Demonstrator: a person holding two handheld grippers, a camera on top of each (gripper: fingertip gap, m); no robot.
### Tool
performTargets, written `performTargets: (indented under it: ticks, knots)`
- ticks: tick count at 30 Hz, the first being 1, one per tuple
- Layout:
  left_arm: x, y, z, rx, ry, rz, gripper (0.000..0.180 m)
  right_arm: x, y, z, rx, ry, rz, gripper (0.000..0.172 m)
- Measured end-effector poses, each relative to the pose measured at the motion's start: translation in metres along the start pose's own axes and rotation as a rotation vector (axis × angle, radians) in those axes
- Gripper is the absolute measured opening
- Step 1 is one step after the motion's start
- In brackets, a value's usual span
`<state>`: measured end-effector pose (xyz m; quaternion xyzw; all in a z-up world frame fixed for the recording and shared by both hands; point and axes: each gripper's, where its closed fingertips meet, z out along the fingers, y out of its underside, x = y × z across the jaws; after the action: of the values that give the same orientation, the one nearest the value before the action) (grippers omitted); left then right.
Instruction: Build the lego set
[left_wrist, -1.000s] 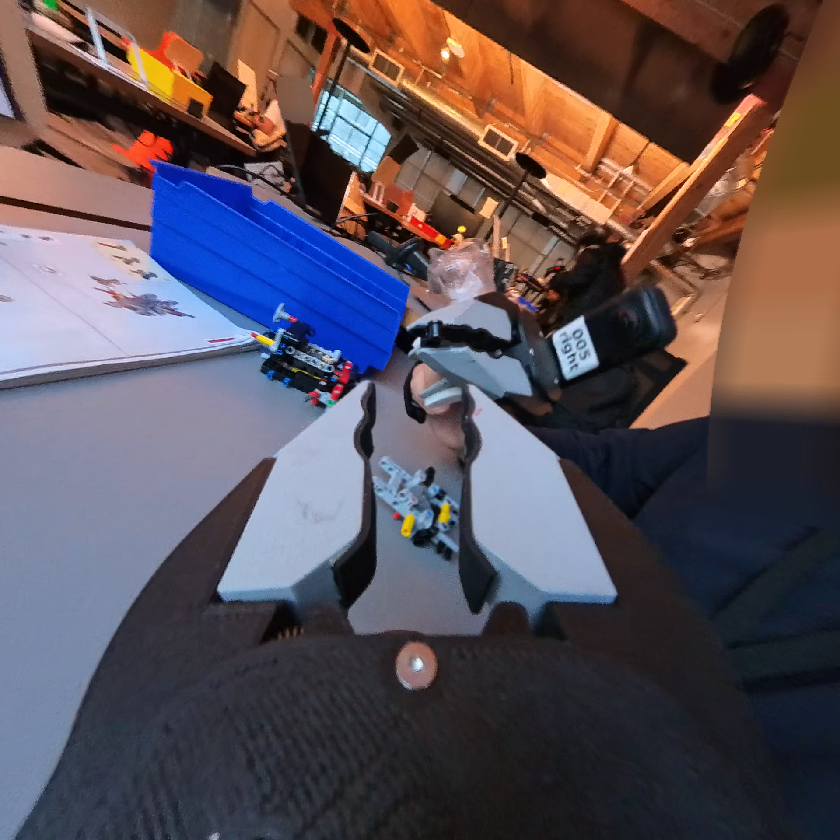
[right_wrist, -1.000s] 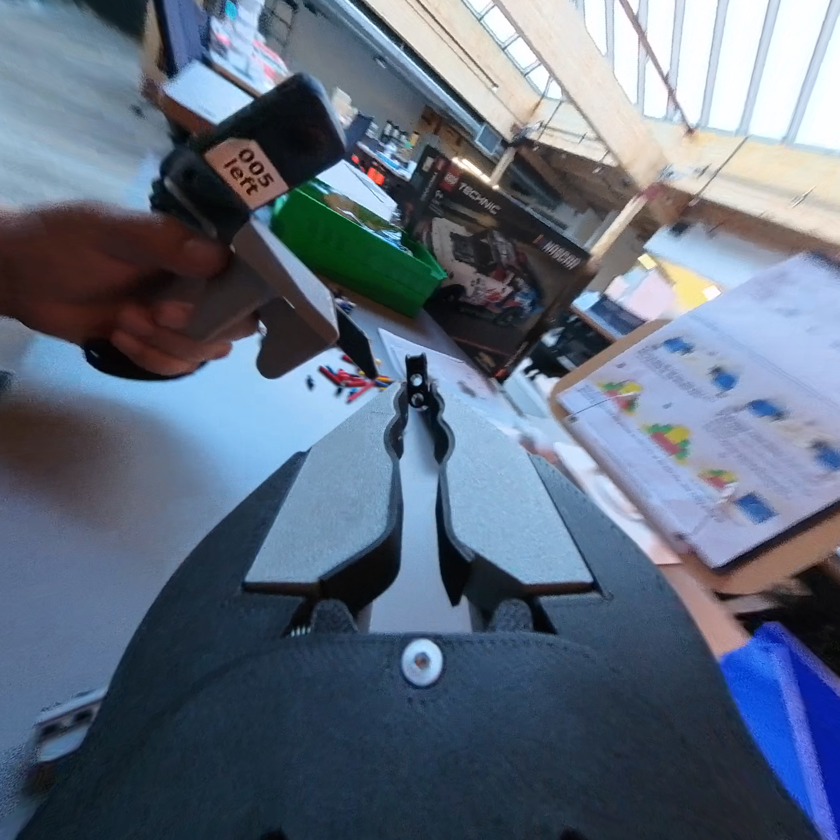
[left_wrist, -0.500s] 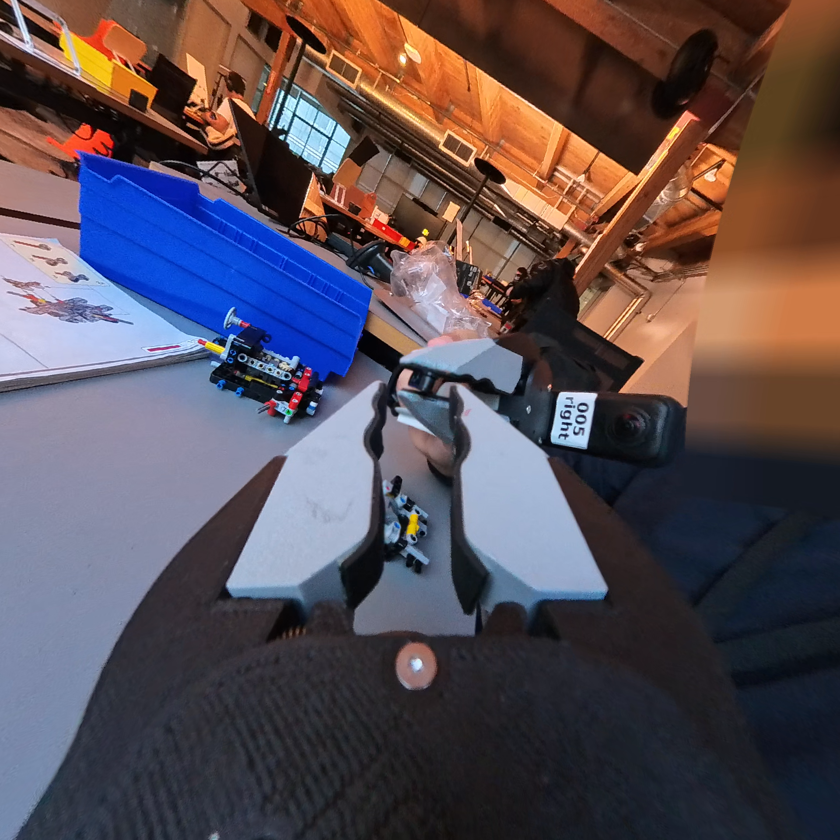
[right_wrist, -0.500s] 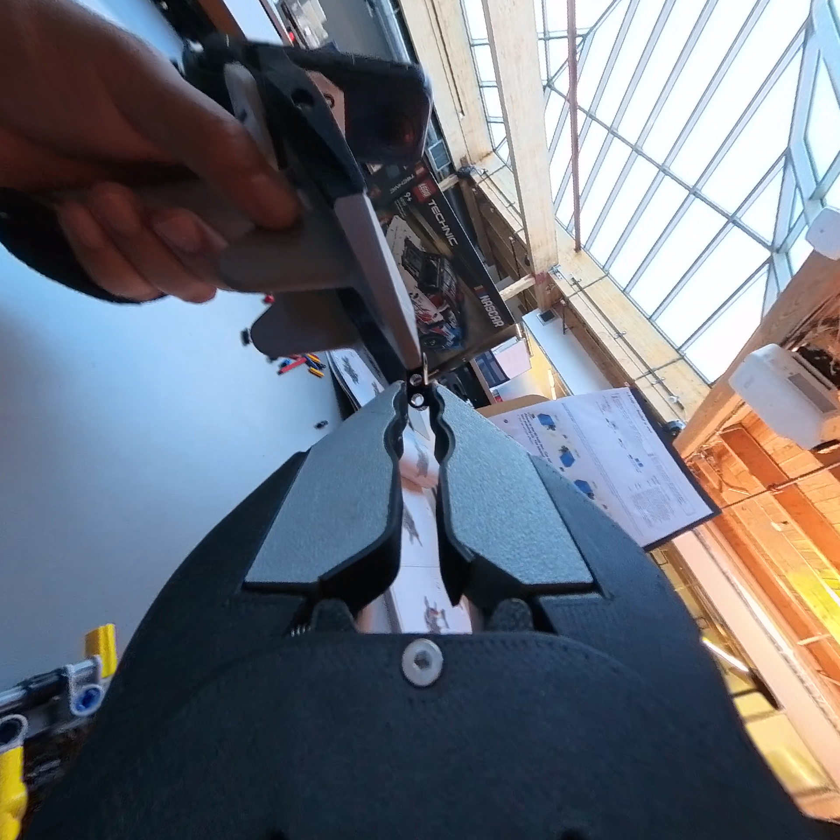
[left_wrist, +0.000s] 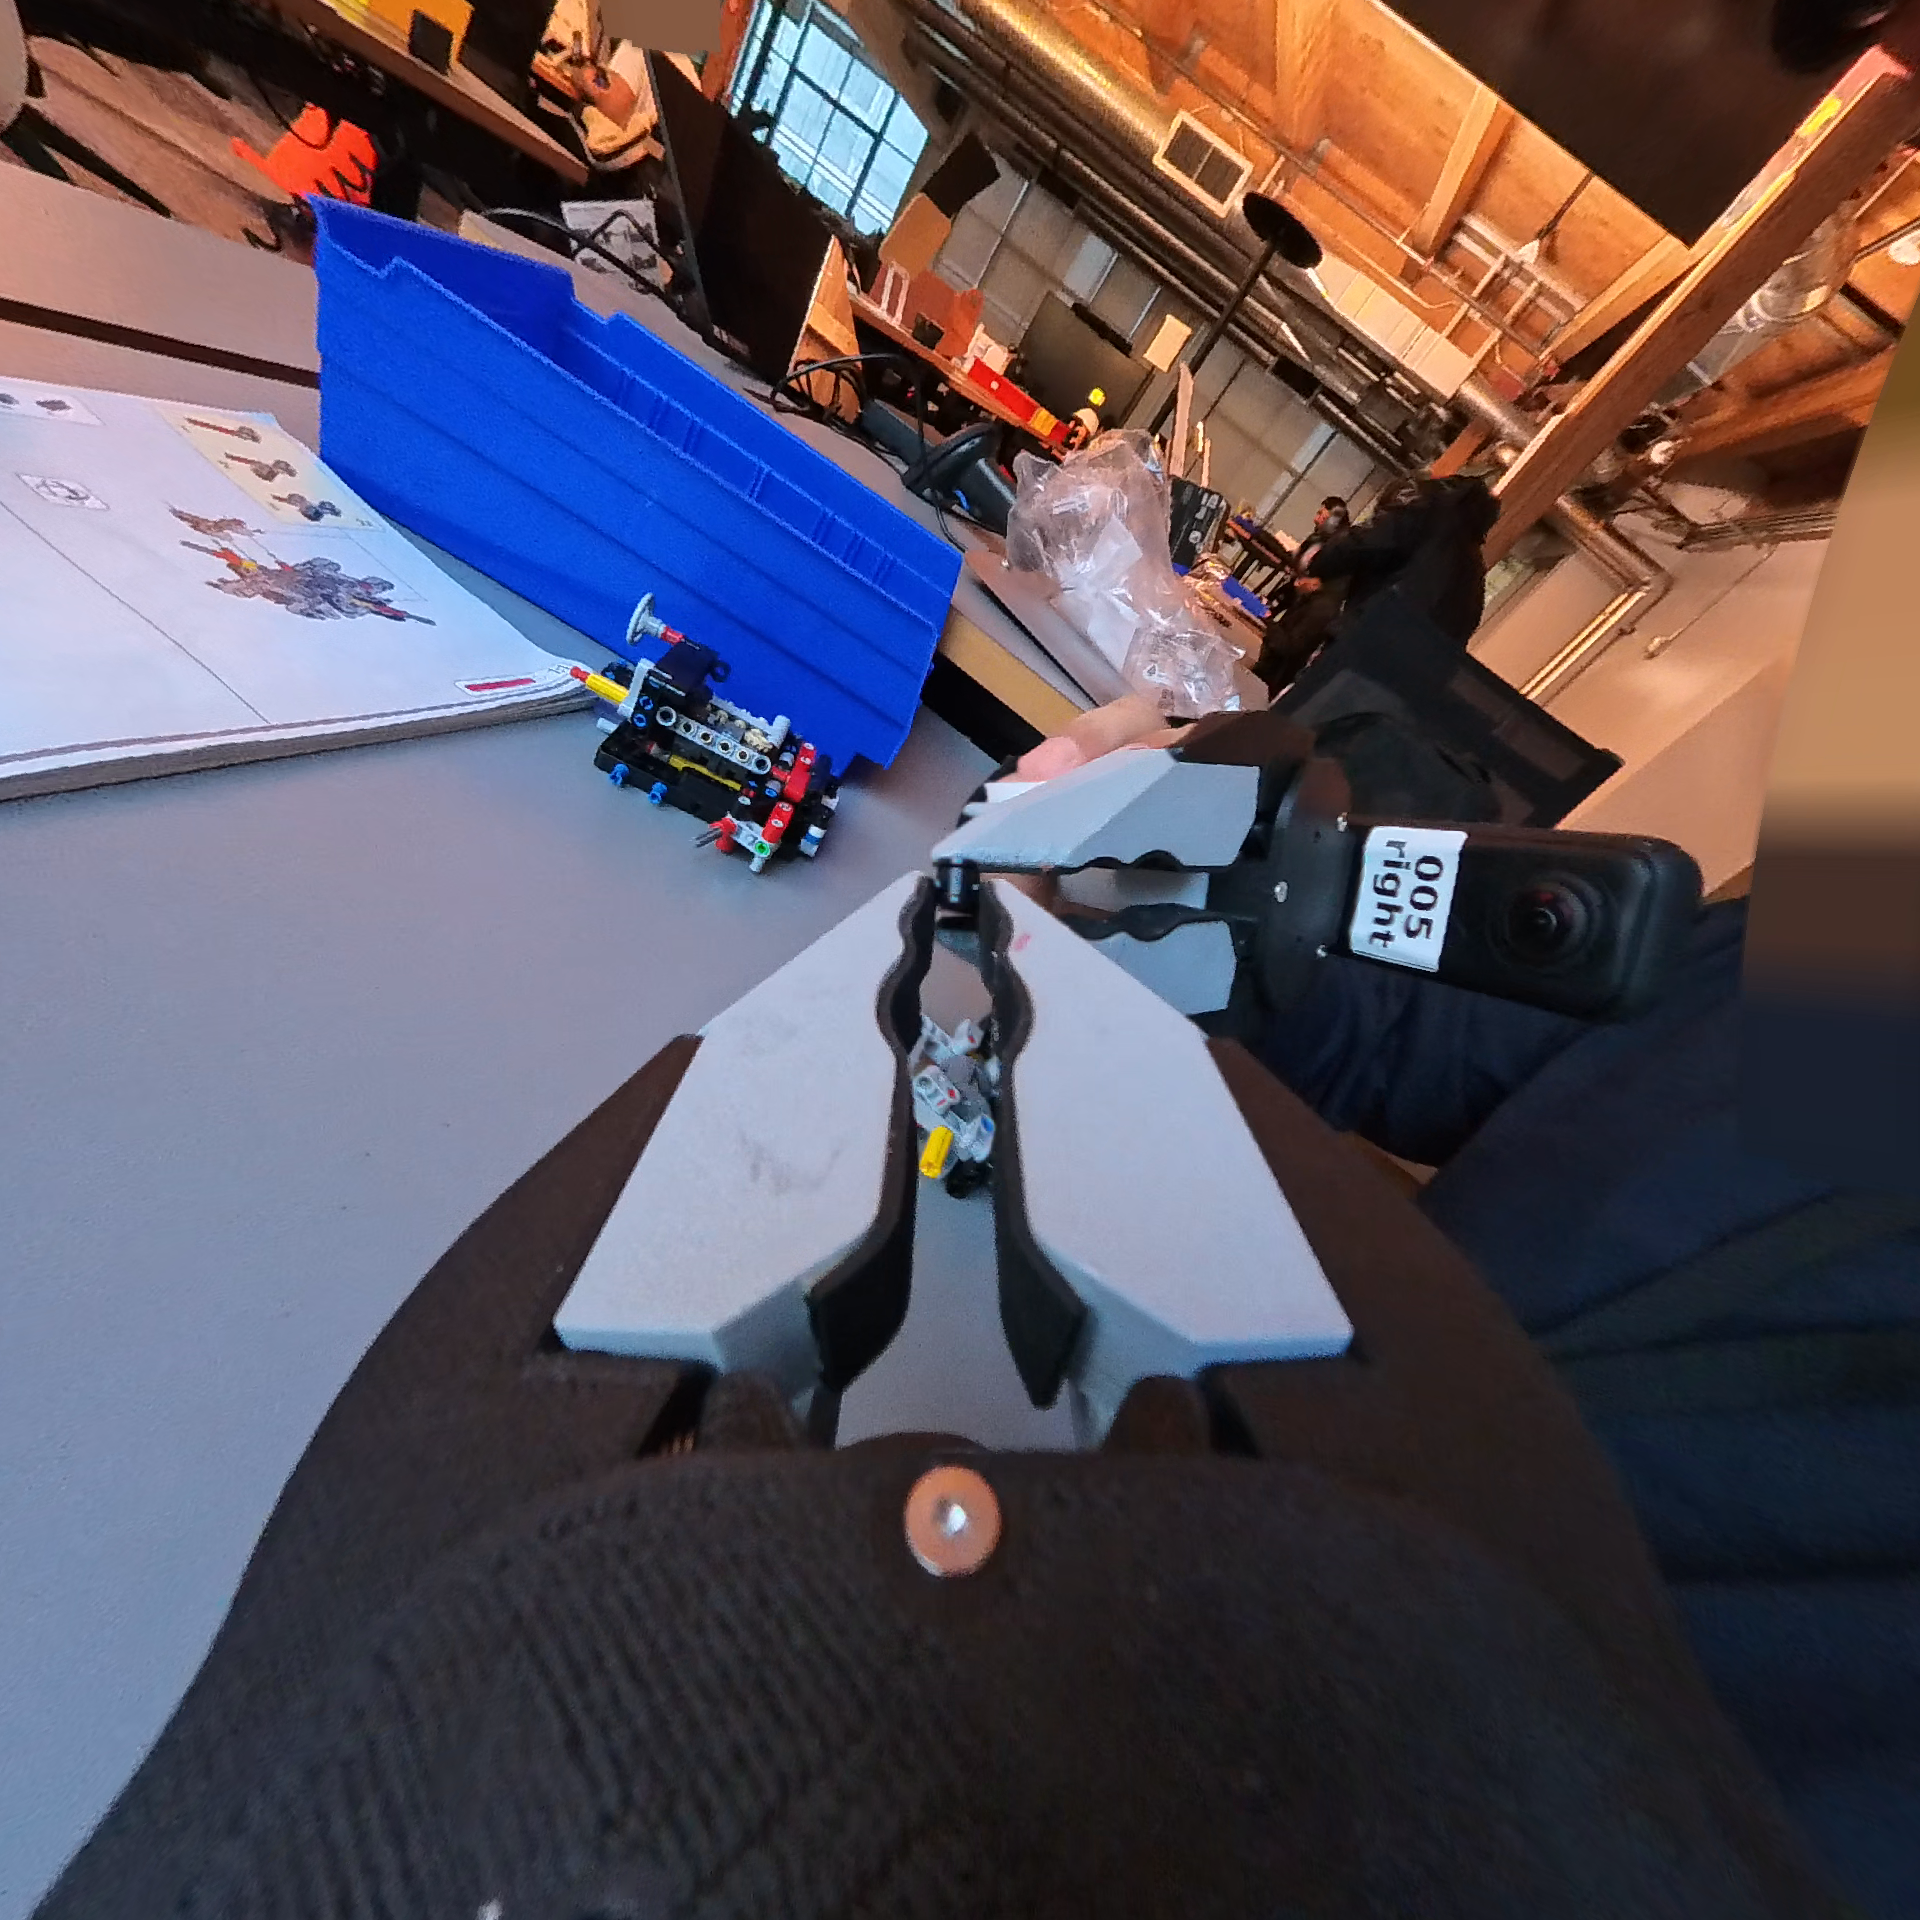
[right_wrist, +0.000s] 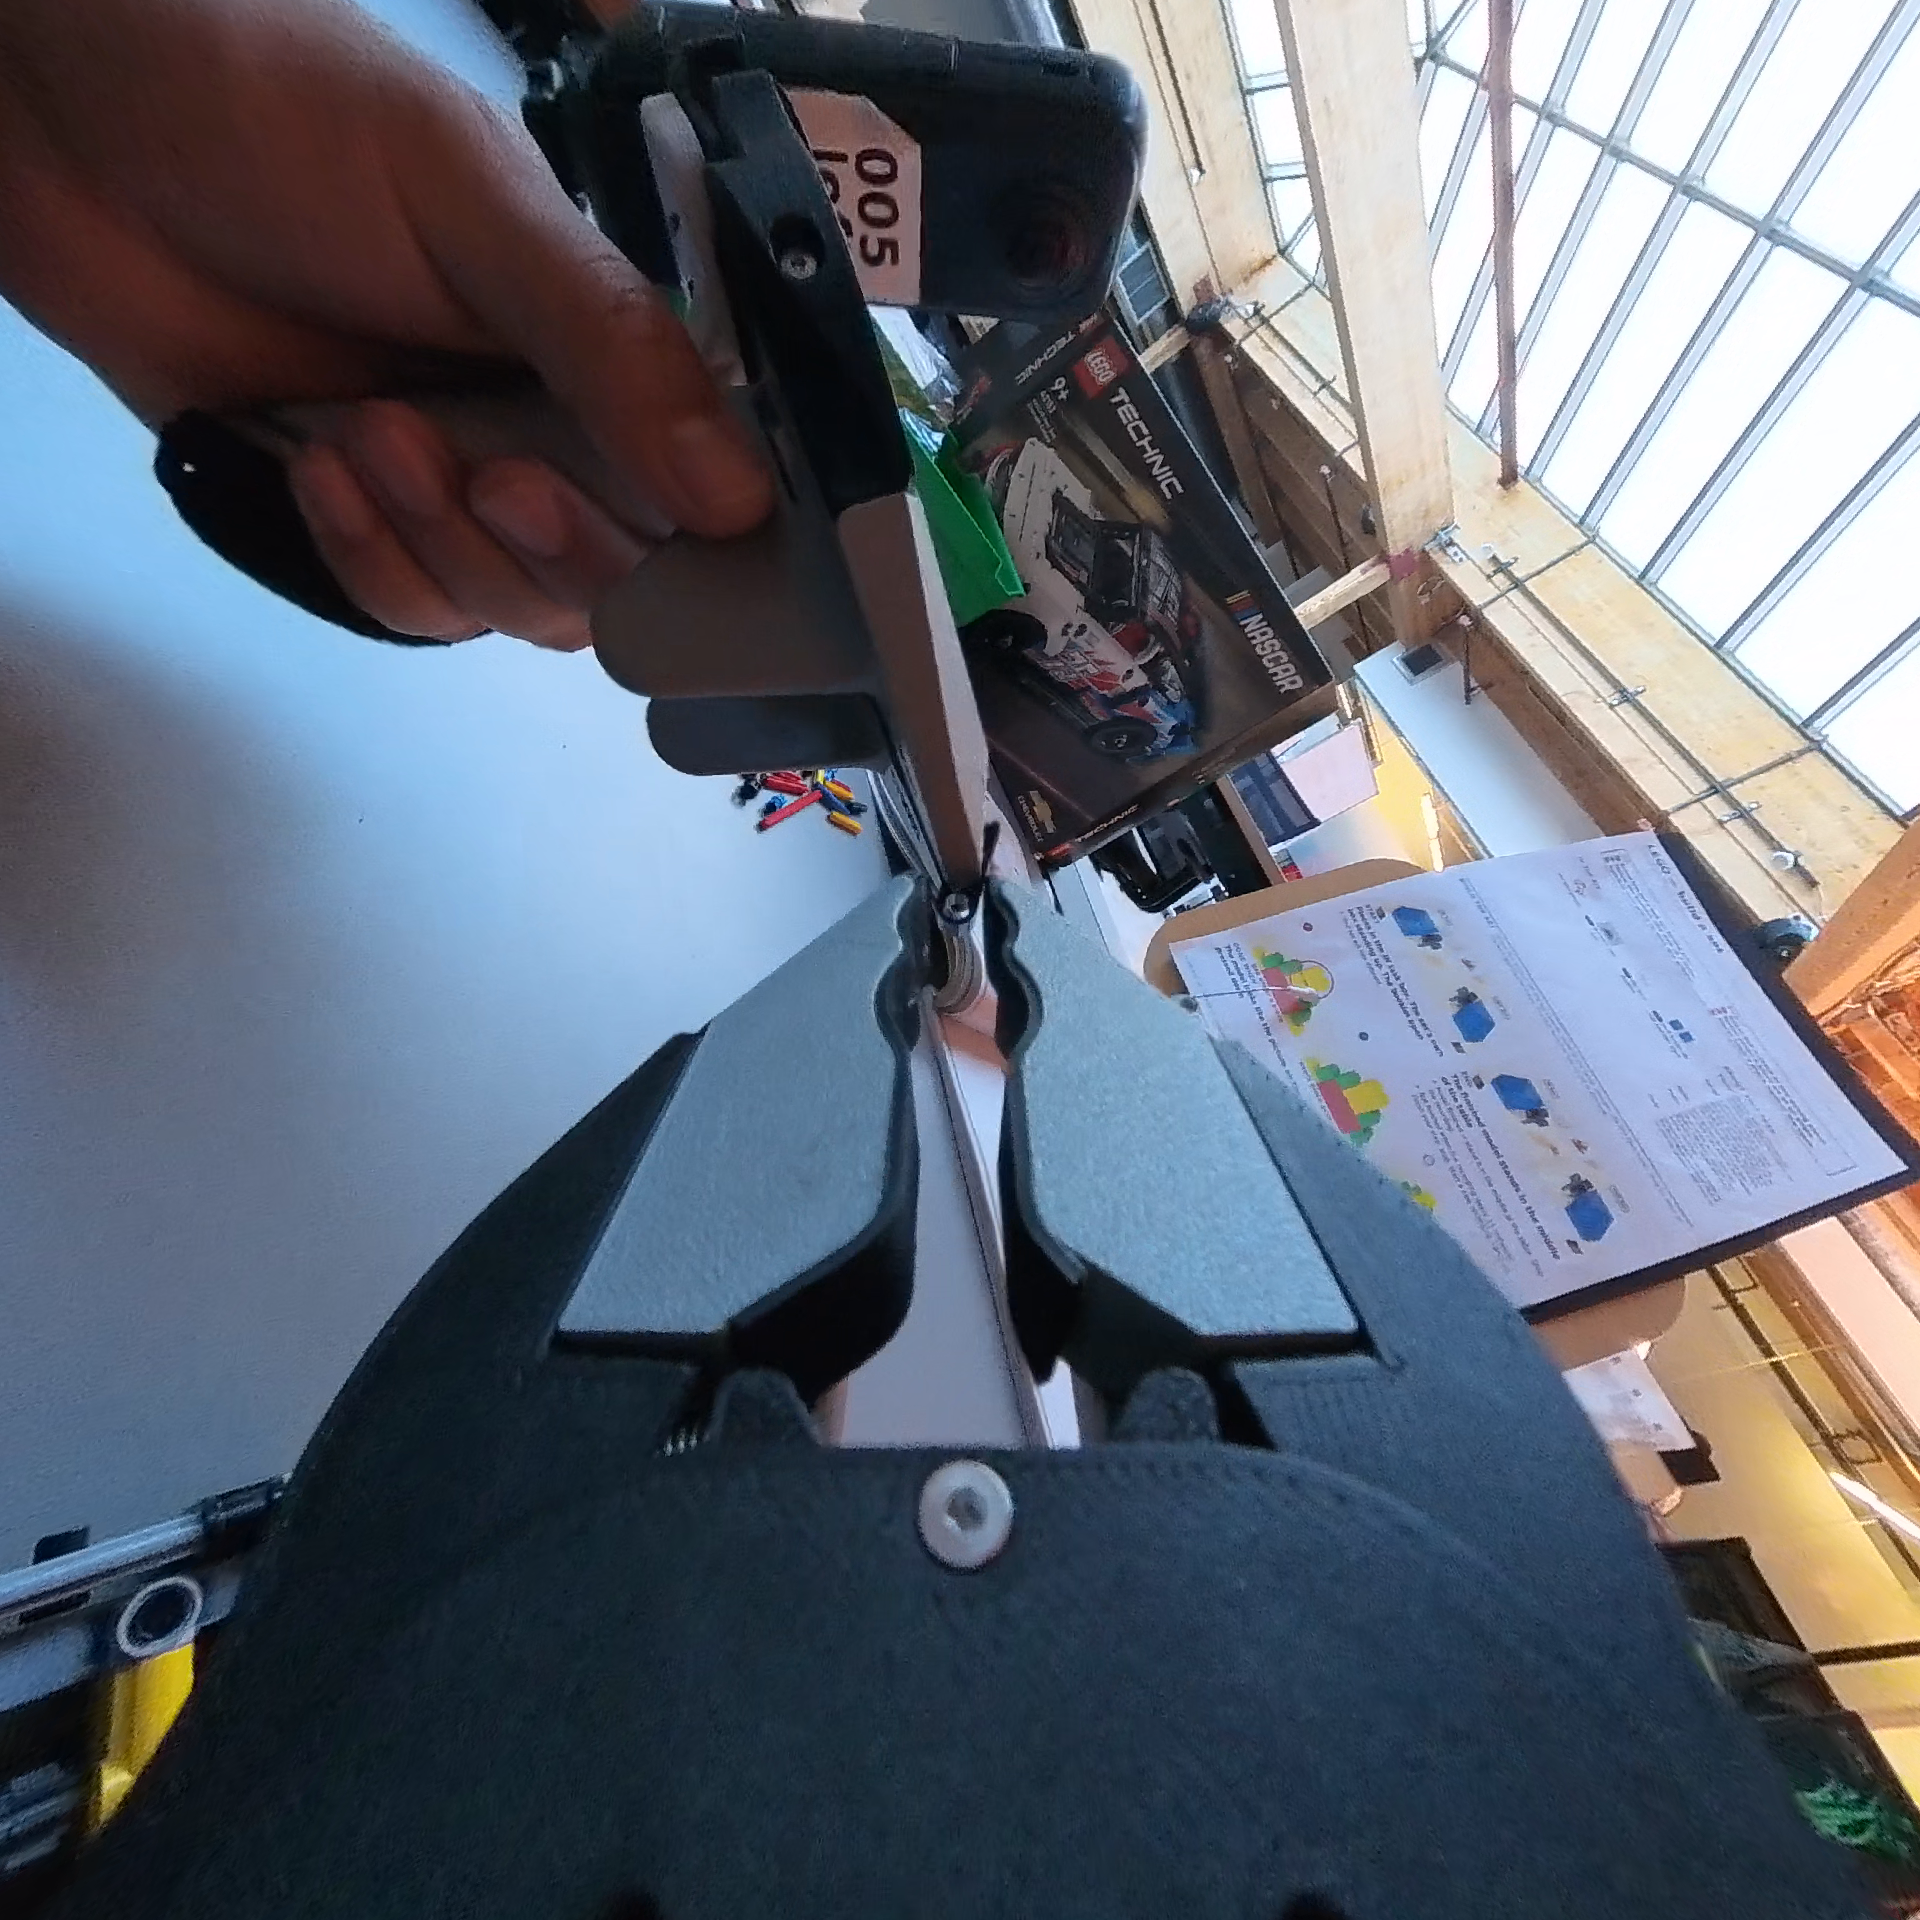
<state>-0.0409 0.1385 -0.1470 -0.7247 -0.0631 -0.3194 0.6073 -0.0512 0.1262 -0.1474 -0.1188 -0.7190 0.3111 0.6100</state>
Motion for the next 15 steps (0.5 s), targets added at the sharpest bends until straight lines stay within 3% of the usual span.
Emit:
performTargets:
  ticks: [15]
  knots:
    - [-0.015, 0.007, -0.002, 0.021, -0.08, -0.078, 0.005, -0.008, 0.012, 0.009, -0.044, -0.044, 0.044, 0.005]
